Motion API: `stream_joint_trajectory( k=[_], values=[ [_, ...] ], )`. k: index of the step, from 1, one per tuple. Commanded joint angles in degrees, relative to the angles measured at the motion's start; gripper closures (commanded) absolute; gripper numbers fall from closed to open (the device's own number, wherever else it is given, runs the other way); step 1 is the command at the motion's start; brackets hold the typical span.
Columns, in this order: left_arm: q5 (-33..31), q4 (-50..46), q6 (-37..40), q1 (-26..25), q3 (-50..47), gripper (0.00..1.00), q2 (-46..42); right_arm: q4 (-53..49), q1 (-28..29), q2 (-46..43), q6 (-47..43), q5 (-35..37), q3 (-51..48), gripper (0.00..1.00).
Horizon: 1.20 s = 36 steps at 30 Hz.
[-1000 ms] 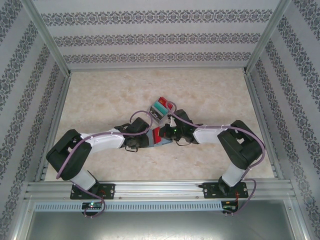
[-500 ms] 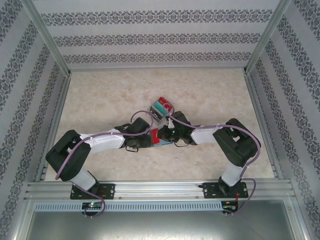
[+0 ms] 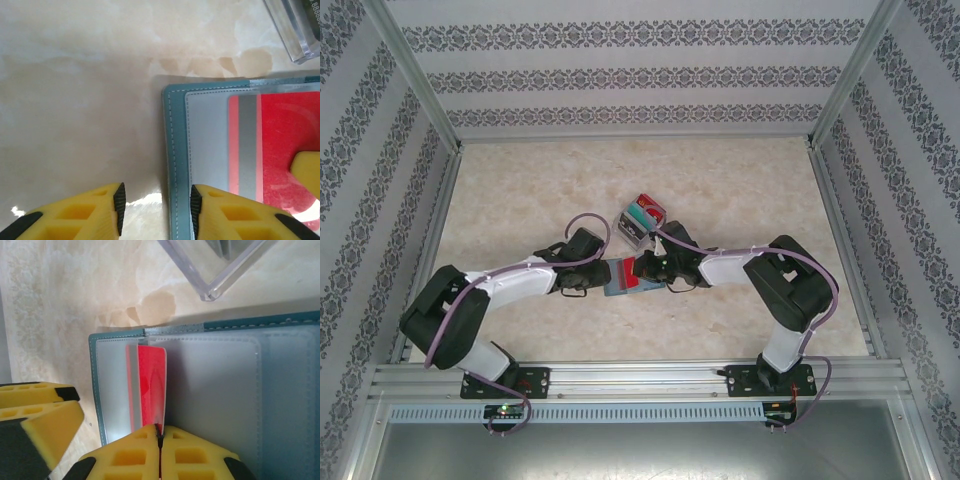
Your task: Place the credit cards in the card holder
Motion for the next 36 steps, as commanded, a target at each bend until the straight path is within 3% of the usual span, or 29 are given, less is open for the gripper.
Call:
stream_joint_trajectory(
  k=[1, 5, 9, 16, 18, 22, 36],
  values=[
    [2.1, 3.2, 0.7, 0.2, 0.3, 0.64, 2.0, -8.0, 0.8, 2.0, -2.7, 2.3, 1.3, 0.93],
    [1.9, 3.2, 1.8, 0.2, 1.6, 0.73, 3.8, -7.2, 1.0, 2.9, -3.7, -0.3, 2.4, 0.94],
    [2.3, 2.8, 2.7, 0.3, 2.5, 0.76, 5.7, -7.4, 0.9, 4.7, -3.6, -2.0, 3.8, 0.94],
    [2.1, 2.5, 3.0, 0.3, 2.3, 0.76, 6.2, -12.8, 0.6, 1.7, -4.8, 1.4, 4.7, 0.88],
    [2.3, 2.4, 3.3, 0.2, 2.3, 0.76, 6.3, -16.2, 0.5, 0.4, -5.7, 4.1, 5.4, 0.79],
    [2.1, 2.0, 3.5, 0.2, 2.5, 0.76, 6.5, -19.6, 0.4, -0.8, -7.2, 5.9, 6.5, 0.78],
    [5.1, 4.5, 3.0, 0.2, 2.9, 0.78, 8.0, -17.5, 2.3, 3.6, -6.7, 1.4, 11.0, 0.83]
  ],
)
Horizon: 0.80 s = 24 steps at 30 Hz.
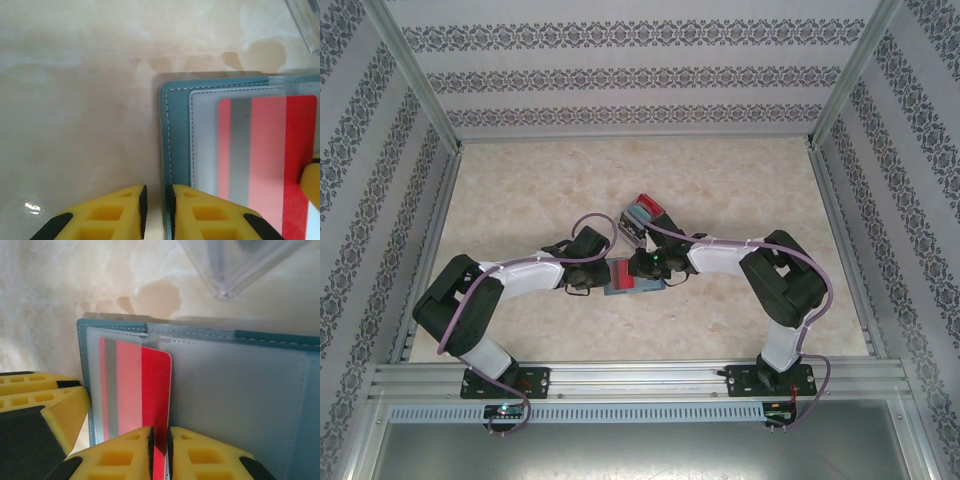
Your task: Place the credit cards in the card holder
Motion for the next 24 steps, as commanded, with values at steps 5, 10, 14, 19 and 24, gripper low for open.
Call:
stream_joint_trajectory(
  k=[5, 10, 14, 19, 24],
  values=[
    [4.0, 4.4, 0.4, 0.2, 0.7, 0.78, 3.3, -0.4, 1.0, 2.0, -0.4, -2.2, 2.1, 0.84],
    [3.8, 4.0, 0.2, 0.2, 0.6, 0.77, 2.6, -0.8, 1.3, 2.7, -1.0, -3.0, 3.6, 0.83],
    [2.8, 4.0, 0.3, 0.2, 0.2, 0.73, 0.9, -2.2, 1.1, 2.4, -1.4, -2.1, 3.2, 0.8],
    [1.1, 1.5, 0.8, 0.2, 0.6, 0.72, -1.1, -3.9, 0.5, -2.1, -1.7, 1.3, 1.1, 0.77],
    [0.7, -0.9, 0.6, 0.2, 1.6, 0.72, -3.5, -5.6, -0.8, -4.8, -2.2, 2.9, -0.1, 0.78]
  ],
)
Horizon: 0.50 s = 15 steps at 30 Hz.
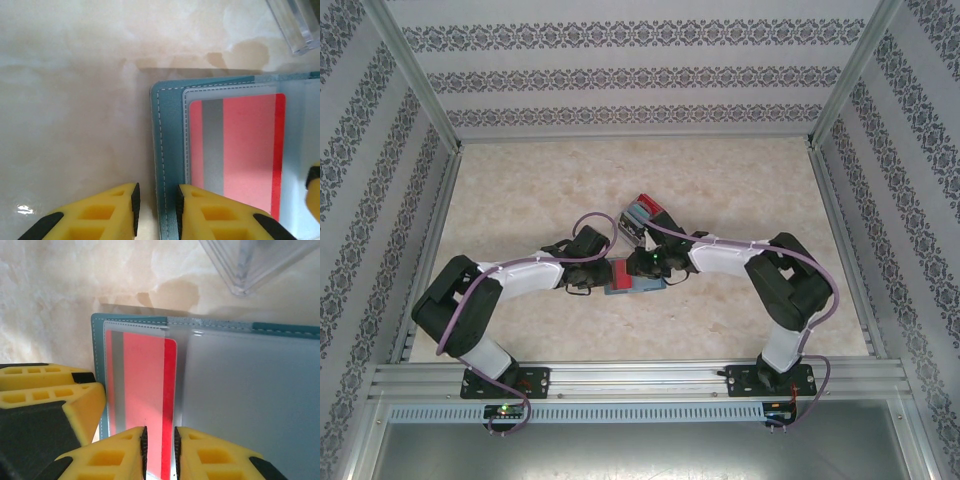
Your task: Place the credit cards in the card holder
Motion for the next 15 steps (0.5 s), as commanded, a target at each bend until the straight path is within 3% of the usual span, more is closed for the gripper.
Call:
stream_joint_trajectory(
  k=[1, 6, 11, 15],
  values=[
    [-0.3, -1.5, 0.7, 0.2, 1.7, 0.71, -3.5, -3.5, -0.9, -2.0, -1.6, 2.8, -0.7, 0.78],
    [-1.0, -2.5, 1.2, 0.1, 3.3, 0.68, -7.6, -6.7, -1.3, 0.9, -2.2, 3.3, 0.3, 0.82],
    [2.7, -5.0, 2.5, 0.0, 5.6, 0.68, -6.4, -10.0, -1.1, 1.5, -3.2, 7.1, 0.6, 0.85],
    [11.2, 6.9, 1.8, -0.8, 2.6, 0.66, -7.4, -10.7, -1.0, -0.2, -4.0, 8.2, 1.0, 0.84]
  ],
)
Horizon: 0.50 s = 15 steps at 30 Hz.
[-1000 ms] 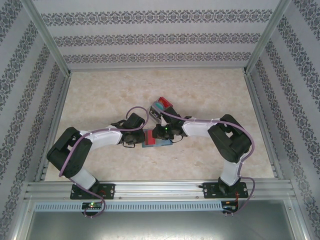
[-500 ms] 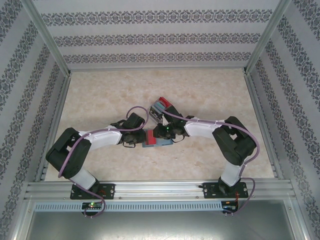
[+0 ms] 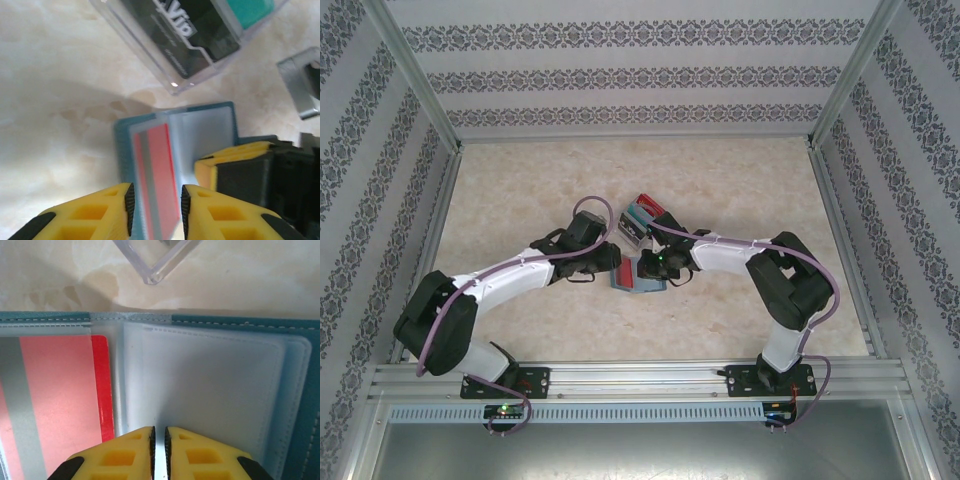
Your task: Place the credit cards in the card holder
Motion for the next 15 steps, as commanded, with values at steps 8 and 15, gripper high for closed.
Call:
stream_joint_trajectory(
  k=[8, 15],
  values=[
    [5.9, 5.1, -2.2, -2.0, 4.6, 0.69, 4.4, -2.6, 0.0, -1.2, -0.3, 3.1, 0.3, 0.84],
    [5.6, 4.8, -6.1, -2.0, 5.3, 0.72, 9.5, -1.5, -0.6, -1.8, 1.2, 3.6, -1.5, 0.84]
  ],
)
